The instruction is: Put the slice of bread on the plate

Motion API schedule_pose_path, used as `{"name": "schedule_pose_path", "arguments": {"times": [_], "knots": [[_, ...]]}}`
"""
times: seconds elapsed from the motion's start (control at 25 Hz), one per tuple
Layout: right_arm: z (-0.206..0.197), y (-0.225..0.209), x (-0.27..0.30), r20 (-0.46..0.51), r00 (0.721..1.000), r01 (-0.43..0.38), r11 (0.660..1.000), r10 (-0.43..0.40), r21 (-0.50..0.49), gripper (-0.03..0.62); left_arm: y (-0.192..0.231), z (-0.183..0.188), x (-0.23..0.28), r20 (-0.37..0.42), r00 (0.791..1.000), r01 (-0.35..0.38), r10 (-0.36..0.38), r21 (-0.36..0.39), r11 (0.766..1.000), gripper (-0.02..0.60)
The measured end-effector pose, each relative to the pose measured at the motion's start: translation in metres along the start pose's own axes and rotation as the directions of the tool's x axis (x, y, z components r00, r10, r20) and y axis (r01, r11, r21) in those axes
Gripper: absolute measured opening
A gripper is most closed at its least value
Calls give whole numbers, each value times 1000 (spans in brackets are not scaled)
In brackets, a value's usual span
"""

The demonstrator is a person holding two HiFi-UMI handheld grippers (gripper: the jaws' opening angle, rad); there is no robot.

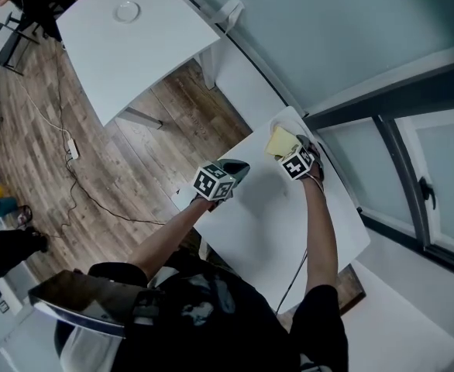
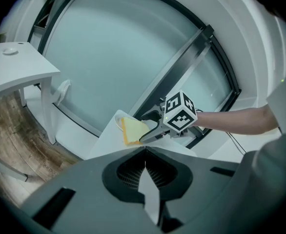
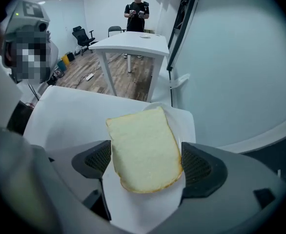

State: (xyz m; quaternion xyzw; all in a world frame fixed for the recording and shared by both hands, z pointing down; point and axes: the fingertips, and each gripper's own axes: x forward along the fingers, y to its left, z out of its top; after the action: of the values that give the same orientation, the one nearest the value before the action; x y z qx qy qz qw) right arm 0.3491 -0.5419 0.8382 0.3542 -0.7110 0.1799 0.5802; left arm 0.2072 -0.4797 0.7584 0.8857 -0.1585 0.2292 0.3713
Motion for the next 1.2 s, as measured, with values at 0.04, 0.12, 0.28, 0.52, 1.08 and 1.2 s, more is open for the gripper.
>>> {"name": "schedule_pose_path", "arguments": {"times": [0.04,0.12,0.28,0.52,1.08,1.2], "knots": [[-5,1,-2,-5,1000,0,1000,0,10,433,-3,1,0,-2,1000,6,-6,7,1000,5],[-14,2,-9,0,1000,26,999,-26,45,433,-8,2,1,-4,1000,14,-13,23,1000,5],[-19,13,-51,136,984,85,970,-118,226,430,-25,8,-8,10,999,35,-35,60,998,5],[-22,62,-175,389,864,64,836,-320,546,8,-80,26,-47,70,994,69,-85,206,976,5],[-87,237,-287,449,751,-109,581,-483,807,8,-179,-22,-112,49,989,111,-142,397,911,5],[-83,227,-300,478,712,-112,588,-514,801,8,-192,-12,-114,67,985,111,-156,440,891,5]]}}
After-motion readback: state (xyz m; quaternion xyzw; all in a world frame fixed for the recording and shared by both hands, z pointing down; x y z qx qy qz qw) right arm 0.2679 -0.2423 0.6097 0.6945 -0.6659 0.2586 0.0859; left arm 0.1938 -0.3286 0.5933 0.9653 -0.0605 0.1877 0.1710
